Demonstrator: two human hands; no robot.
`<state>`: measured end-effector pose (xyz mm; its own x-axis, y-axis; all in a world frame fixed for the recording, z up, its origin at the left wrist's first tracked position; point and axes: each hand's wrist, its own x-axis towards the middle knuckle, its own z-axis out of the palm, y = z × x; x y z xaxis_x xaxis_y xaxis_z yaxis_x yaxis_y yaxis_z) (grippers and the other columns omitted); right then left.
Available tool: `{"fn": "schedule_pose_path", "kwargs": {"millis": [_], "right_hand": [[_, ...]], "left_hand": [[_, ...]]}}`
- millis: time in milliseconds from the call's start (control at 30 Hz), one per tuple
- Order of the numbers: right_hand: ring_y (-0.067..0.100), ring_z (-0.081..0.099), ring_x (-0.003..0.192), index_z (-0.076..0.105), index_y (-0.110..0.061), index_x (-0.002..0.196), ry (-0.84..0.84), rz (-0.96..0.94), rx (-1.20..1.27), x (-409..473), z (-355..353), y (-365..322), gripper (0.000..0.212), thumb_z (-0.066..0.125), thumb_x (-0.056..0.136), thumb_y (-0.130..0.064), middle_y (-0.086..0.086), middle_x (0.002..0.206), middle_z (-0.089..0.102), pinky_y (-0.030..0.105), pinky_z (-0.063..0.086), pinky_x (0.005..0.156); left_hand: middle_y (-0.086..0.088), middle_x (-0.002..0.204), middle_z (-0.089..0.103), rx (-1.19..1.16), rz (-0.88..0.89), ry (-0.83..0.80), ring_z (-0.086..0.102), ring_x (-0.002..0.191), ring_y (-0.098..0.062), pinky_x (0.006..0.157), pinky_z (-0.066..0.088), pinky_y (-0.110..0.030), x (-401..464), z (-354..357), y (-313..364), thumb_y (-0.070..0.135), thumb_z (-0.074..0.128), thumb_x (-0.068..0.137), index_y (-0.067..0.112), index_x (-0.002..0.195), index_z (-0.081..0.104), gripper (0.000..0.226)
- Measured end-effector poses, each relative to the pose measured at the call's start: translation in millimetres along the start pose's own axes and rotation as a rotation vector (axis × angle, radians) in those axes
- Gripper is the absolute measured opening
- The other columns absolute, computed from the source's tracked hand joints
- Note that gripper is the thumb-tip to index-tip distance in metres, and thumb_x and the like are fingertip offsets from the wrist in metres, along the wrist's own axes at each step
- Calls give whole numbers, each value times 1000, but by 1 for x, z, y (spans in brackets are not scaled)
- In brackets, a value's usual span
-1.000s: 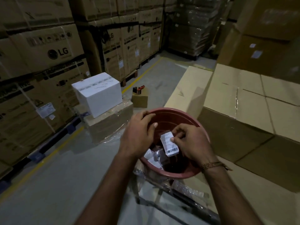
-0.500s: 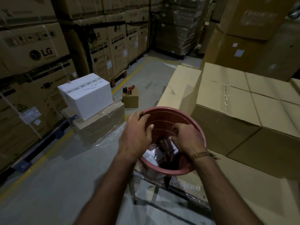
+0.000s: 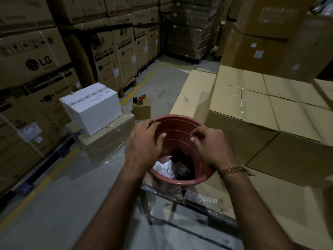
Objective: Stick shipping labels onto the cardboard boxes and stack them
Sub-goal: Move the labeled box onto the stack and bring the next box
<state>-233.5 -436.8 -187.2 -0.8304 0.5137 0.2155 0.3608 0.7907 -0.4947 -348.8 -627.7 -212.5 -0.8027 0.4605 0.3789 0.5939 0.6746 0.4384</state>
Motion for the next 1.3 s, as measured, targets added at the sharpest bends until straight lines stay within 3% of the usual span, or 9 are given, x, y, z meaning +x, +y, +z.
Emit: {"fn": "schedule_pose_path", "kwargs": {"millis": [200, 400, 600, 867, 1100, 1300], "right_hand": [[12, 70, 88, 78, -28, 109, 100, -14, 26, -23, -19, -1, 14, 73, 97, -31, -8, 101, 78, 37, 62, 82], [10, 67, 85, 76, -28, 107, 209, 0, 8, -54, -46, 7, 12, 68, 99, -31, -12, 95, 75, 35, 59, 74], [7, 67, 91, 75, -28, 112, 289, 50, -29, -89, -92, 47, 14, 66, 101, -29, -13, 102, 75, 27, 54, 72], [4, 66, 90, 74, -29, 114, 379, 91, -51, -127, -172, 149, 14, 66, 103, -32, -15, 103, 74, 32, 61, 73], [3, 65, 86, 75, -28, 115, 422, 160, -102, -167, -260, 270, 15, 68, 102, -31, -12, 103, 74, 26, 56, 73], [15, 61, 99, 74, -27, 119, 513, 315, -171, -204, -318, 375, 20, 67, 100, -31, -10, 105, 72, 38, 56, 81]], "left_hand": [[-1, 134, 64, 12, 109, 65, 55, 123, -21, 102, 48, -40, -6, -11, 24, 45, 64, 100, 19, 142, 63, 49], [-4, 138, 66, -44, 251, 39, 58, 127, -25, 109, 48, -46, -12, -13, 65, 44, 65, 100, 18, 140, 65, 48], [-3, 147, 62, -146, 378, -35, 54, 138, -22, 114, 44, -40, -23, 2, 130, 40, 65, 101, 16, 144, 62, 49], [-3, 153, 57, -174, 449, -65, 49, 143, -21, 117, 43, -44, -46, 48, 250, 44, 62, 103, 19, 149, 57, 53], [0, 147, 60, -282, 474, -65, 52, 138, -17, 114, 45, -40, -85, 110, 379, 44, 63, 101, 19, 146, 60, 51], [6, 159, 49, -317, 471, -206, 40, 147, -12, 120, 39, -43, -119, 159, 466, 54, 54, 103, 30, 155, 49, 57]]}}
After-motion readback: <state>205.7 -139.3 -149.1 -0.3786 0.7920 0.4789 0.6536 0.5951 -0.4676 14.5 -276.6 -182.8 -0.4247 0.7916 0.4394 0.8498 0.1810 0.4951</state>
